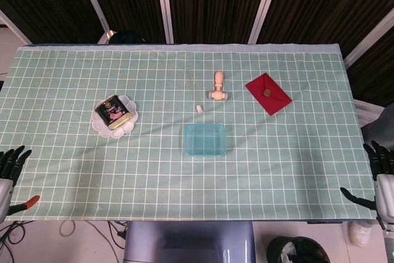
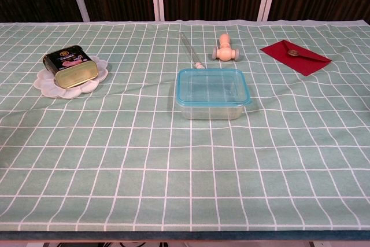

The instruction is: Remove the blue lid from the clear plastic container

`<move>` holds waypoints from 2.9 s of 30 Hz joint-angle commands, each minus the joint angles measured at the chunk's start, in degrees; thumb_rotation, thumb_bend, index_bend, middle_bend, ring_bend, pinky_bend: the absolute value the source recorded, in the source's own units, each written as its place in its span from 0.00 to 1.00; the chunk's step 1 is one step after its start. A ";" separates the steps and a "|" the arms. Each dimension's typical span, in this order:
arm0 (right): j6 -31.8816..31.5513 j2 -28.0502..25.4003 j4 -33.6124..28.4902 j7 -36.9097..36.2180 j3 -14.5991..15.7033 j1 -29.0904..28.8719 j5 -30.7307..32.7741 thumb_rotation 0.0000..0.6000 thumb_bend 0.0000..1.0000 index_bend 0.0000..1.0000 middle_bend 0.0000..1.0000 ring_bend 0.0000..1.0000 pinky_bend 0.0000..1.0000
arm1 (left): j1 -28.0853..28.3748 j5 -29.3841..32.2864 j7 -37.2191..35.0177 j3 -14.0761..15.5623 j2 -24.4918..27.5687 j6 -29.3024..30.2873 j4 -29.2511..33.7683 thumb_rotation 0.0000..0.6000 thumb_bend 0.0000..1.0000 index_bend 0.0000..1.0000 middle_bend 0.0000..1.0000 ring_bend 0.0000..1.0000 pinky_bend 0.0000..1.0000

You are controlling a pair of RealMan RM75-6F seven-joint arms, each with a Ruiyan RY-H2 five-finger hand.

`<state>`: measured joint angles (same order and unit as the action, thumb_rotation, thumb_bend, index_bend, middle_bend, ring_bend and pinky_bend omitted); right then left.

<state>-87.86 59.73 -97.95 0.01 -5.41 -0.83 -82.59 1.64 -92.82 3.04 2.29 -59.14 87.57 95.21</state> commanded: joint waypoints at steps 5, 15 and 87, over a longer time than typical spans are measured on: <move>0.65 0.19 0.06 0.30 0.08 -0.22 0.23 1.00 0.15 0.00 0.00 0.00 0.00 | 0.19 0.34 0.45 -0.06 -0.09 -0.50 0.09 1.00 0.00 0.00 0.00 0.00 0.05; 1.42 0.00 -0.43 0.48 0.05 -0.30 1.09 1.00 0.15 0.00 0.00 0.00 0.00 | 0.33 1.28 0.06 -0.25 0.04 -1.11 0.88 1.00 0.00 0.00 0.00 0.00 0.05; 7.90 2.82 -0.51 2.30 -2.08 -2.63 10.28 1.00 0.15 0.00 0.00 0.00 0.00 | 66.91 77.55 56.46 -29.08 -51.46 -22.57 -10.75 1.00 0.00 0.00 0.00 0.00 0.00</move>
<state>-79.97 62.56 -98.45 2.32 -7.50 -3.45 -72.32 67.95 -15.75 59.85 -26.46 -109.99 65.60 85.51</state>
